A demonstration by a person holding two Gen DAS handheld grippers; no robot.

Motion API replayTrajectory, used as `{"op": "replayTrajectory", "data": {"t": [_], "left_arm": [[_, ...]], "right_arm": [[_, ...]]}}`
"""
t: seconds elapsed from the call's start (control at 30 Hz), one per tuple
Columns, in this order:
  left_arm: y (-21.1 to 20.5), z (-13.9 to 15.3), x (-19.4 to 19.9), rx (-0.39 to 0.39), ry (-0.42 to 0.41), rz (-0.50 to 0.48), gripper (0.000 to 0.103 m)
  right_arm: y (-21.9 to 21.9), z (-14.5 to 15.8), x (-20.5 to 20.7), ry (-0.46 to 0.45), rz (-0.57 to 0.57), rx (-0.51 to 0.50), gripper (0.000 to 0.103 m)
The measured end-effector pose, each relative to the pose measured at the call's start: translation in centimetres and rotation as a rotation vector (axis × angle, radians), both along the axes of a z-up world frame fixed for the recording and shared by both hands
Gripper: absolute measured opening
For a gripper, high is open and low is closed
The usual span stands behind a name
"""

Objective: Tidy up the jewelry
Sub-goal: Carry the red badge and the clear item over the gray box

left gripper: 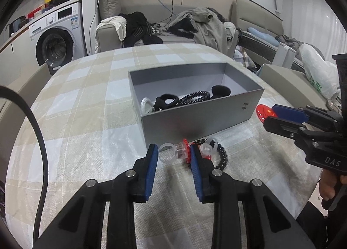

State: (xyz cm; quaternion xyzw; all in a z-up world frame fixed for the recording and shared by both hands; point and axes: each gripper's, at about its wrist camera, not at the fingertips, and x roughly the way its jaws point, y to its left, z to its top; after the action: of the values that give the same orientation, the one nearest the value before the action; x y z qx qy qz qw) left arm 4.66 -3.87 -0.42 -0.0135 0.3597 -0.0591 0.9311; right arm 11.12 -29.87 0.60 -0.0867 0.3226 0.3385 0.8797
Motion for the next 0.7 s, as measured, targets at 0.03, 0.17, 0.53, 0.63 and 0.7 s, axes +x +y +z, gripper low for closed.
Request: {"op": "replayTrajectory", "data": {"t": [0.03,0.17,0.53,0.63,0.7], "left_arm": [[0.0,0.2,-0.1,-0.001,-0.013,-0.002,0.024],[-0.1,1.3,-0.5,-0.013,-0.057,-0.006,0.024],[0.6,2.6,-0.2,-0.038,-0.124,0.003,0.024],[0.7,3.0,0.4,-0.046,-0.136,0.007,0.024],[0.6,3.3,1.0,-0.048,-0.142,0.010,0.024]], "right_arm": [[0.0,0.1,0.0,-0.002,-0.001,0.004,0.041],[-0.5,0.6,0.0,-0.006,-0.009,0.043,0.041],[-1.1,2.5,0.5,-0.022,-0.010,0.142,0.041],[-0.9,2.8,0.8,-0.022,-0.007,0.155,0.041],[-0.6,3.1,1.2,-0.027,-0.003,0.160,0.041]]}}
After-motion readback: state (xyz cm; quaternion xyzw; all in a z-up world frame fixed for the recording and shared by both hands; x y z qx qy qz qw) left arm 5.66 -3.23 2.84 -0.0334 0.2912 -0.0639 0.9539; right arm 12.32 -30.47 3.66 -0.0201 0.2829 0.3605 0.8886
